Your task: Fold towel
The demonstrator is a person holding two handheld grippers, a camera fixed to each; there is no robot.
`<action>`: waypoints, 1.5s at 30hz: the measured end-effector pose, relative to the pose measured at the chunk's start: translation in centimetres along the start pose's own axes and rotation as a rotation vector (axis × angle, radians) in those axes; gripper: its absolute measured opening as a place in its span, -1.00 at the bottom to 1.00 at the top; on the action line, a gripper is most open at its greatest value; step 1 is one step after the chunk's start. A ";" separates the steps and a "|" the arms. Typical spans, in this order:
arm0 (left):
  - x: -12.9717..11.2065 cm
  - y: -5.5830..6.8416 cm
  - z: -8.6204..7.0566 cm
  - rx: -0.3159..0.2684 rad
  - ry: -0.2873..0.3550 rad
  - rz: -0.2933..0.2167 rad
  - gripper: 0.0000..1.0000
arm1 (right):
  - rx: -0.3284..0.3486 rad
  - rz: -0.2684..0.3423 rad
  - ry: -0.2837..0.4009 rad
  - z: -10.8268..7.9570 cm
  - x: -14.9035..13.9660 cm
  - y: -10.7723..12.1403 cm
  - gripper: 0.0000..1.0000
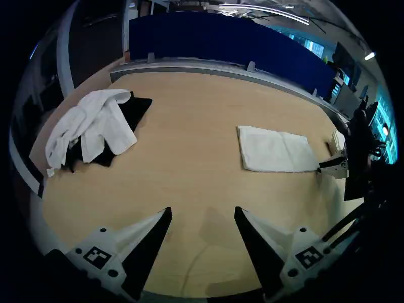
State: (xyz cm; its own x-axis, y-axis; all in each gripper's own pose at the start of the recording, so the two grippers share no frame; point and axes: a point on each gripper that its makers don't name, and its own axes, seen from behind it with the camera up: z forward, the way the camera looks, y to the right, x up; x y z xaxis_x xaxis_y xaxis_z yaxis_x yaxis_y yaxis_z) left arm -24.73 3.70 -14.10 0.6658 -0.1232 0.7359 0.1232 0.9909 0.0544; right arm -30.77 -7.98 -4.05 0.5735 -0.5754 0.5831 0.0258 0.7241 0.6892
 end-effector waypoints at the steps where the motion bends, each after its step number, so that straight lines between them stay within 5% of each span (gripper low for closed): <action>1: 0.0 0.0 0.0 0.000 0.000 -0.002 0.84 | 0.001 0.001 0.000 0.0 0.0 0.0 -0.56; 9: -0.1 -0.2 0.1 0.000 -0.001 -0.002 0.84 | -0.004 0.005 -0.017 0.1 0.1 0.0 -0.86; 25: 0.4 0.2 -0.2 -0.018 0.006 0.001 0.84 | -0.020 0.031 0.040 -0.7 3.0 0.1 -0.91; 45: 1.0 0.0 -1.0 -0.035 0.044 -0.026 0.84 | -0.043 -0.095 0.202 -4.8 14.8 -1.6 -0.91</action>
State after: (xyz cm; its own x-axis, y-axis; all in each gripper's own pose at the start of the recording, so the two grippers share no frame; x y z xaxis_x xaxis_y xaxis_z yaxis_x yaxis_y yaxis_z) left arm -23.35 3.50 -14.09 0.6934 -0.1519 0.7044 0.1659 0.9849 0.0490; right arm -18.36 -15.80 1.43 0.7192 -0.5570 0.4153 0.1198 0.6882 0.7156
